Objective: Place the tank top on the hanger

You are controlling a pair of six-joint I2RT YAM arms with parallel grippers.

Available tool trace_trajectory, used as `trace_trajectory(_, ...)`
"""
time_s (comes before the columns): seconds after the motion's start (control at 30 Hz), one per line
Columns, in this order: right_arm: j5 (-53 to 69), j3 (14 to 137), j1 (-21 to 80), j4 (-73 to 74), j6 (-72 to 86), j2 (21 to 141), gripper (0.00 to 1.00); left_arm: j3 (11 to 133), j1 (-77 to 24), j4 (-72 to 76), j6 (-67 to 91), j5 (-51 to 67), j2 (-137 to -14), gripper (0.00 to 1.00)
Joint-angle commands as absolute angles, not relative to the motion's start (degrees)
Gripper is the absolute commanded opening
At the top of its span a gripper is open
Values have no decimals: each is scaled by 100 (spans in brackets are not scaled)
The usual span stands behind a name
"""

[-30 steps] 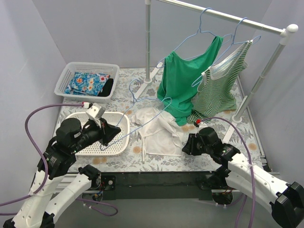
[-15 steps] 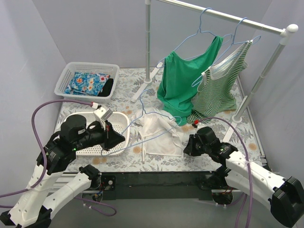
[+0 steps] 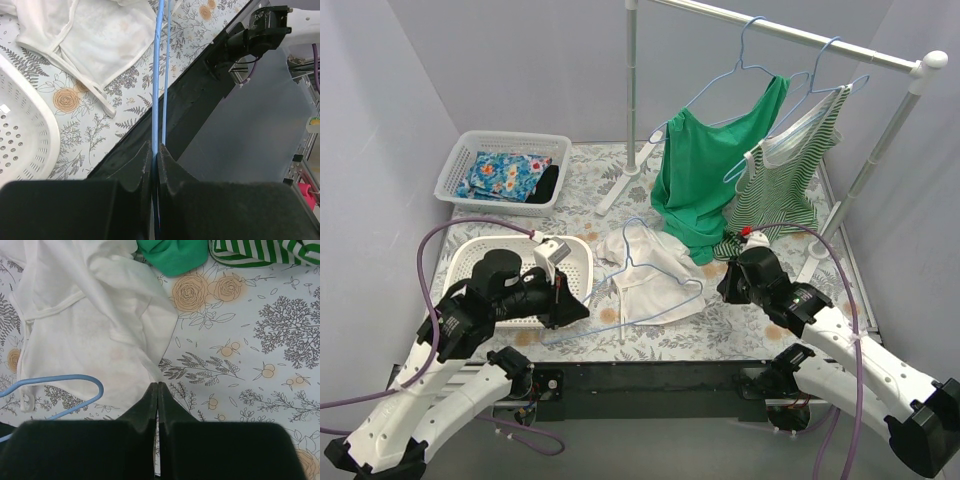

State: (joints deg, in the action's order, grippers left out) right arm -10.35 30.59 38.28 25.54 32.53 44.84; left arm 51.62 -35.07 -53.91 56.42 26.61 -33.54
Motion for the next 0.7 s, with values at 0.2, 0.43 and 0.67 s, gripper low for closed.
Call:
trace_trajectory(0.2,-1064,3674,3850,2874,3050,4430,1,5116,-3551,-4765,5660,2988,-3770,0)
trace_trajectory(0.43,-879,3744,3850,2935,2953,4219,1,5097,-3726,-4210,5695,3033,-4675,0)
trace_trajectory(0.67,-808,3779,3850,2944,2839,4193,1,4975,-4595,-3474,6160,2357,-5254,0)
